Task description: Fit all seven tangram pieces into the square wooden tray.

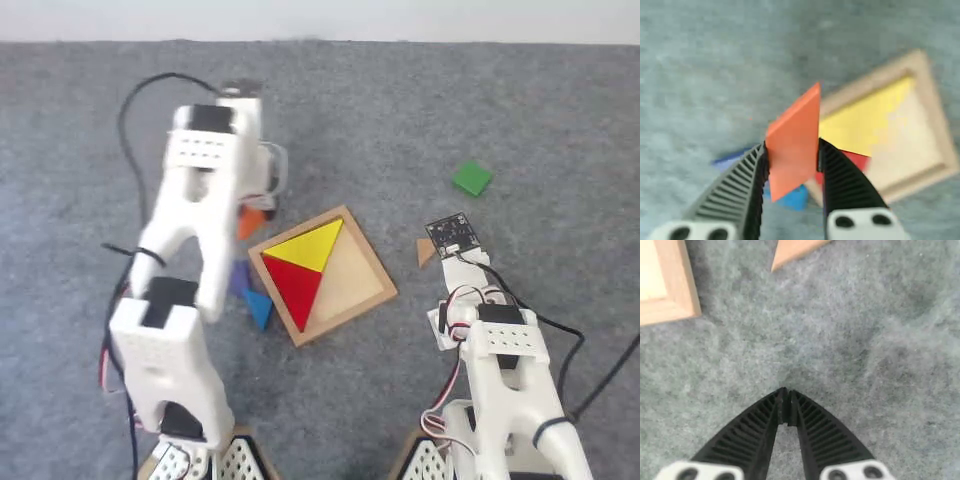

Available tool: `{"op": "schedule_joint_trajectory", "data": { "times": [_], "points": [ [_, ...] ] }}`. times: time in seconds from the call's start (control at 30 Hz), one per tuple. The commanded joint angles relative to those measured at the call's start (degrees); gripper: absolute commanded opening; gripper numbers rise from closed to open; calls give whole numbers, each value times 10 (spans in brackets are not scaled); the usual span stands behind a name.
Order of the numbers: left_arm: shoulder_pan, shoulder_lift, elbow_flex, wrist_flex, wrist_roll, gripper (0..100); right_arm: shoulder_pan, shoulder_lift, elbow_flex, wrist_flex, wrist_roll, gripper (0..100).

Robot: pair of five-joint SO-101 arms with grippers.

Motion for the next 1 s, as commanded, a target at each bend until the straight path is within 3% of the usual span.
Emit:
{"op": "schedule_joint_trajectory", "data": {
  "times": [0.0,0.3,0.73,0.83,0.97],
  "points": [
    [81,-31,-7,7,62,15,-2,-20,-2,-11,4,6],
    [178,56,-9,-84,161,15,-3,-20,-1,-18,4,6],
    [181,105,-10,-103,277,21,-6,-20,-1,-18,4,6],
    [179,109,-27,-98,286,63,-6,-20,-1,-18,4,6],
    [183,109,-29,-98,286,192,-6,-20,-1,-18,4,6]
  ]
}}
